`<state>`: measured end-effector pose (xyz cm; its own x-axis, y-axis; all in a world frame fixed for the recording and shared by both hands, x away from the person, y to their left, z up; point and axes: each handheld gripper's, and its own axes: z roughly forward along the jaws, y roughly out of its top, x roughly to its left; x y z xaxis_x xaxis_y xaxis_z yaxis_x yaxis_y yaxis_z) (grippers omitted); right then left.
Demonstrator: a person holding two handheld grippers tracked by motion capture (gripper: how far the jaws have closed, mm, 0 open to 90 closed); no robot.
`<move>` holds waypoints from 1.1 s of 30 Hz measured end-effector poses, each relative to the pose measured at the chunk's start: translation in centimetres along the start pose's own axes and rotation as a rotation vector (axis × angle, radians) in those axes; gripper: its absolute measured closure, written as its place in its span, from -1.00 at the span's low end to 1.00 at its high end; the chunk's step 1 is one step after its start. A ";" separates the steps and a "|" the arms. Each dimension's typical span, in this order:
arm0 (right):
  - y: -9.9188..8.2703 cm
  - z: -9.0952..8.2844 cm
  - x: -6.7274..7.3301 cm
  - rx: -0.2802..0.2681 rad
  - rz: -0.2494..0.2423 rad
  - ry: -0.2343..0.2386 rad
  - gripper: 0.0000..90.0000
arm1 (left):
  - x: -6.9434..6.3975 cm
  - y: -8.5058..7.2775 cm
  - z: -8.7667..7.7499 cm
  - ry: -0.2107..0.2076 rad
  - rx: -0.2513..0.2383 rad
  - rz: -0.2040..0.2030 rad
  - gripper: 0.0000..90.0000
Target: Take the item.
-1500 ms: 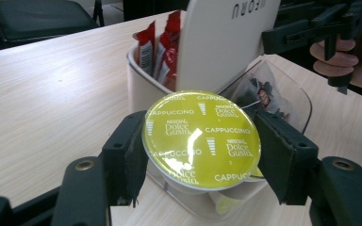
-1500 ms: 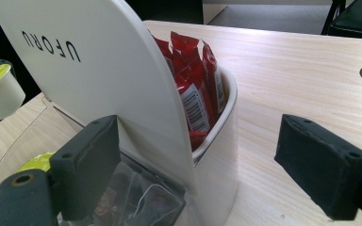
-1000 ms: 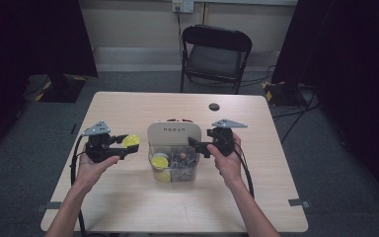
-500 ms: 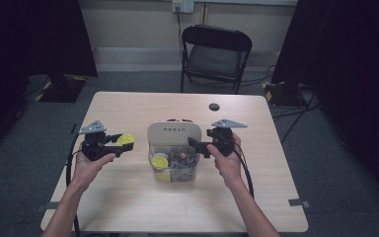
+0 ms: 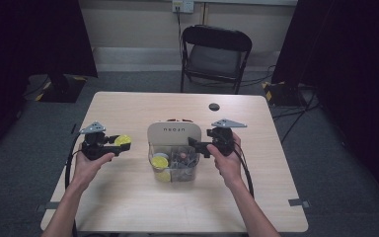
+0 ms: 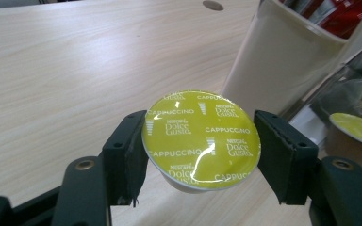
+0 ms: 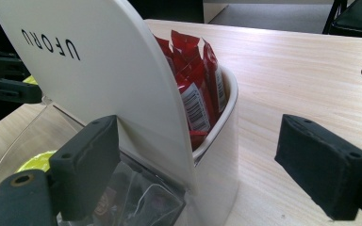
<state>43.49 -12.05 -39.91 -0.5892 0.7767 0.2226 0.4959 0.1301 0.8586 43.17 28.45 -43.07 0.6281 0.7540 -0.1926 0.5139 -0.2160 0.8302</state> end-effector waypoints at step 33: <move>0.0 0.0 0.0 0.001 0.001 -0.001 -0.70 | 1.8 -3.2 3.7 0.016 0.131 -0.021 -0.15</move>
<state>43.45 -12.03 -39.90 -0.5880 0.7775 0.2230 0.4972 0.1300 0.8579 44.88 28.22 -48.01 0.6070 0.7691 -0.2000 0.5997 -0.2782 0.7503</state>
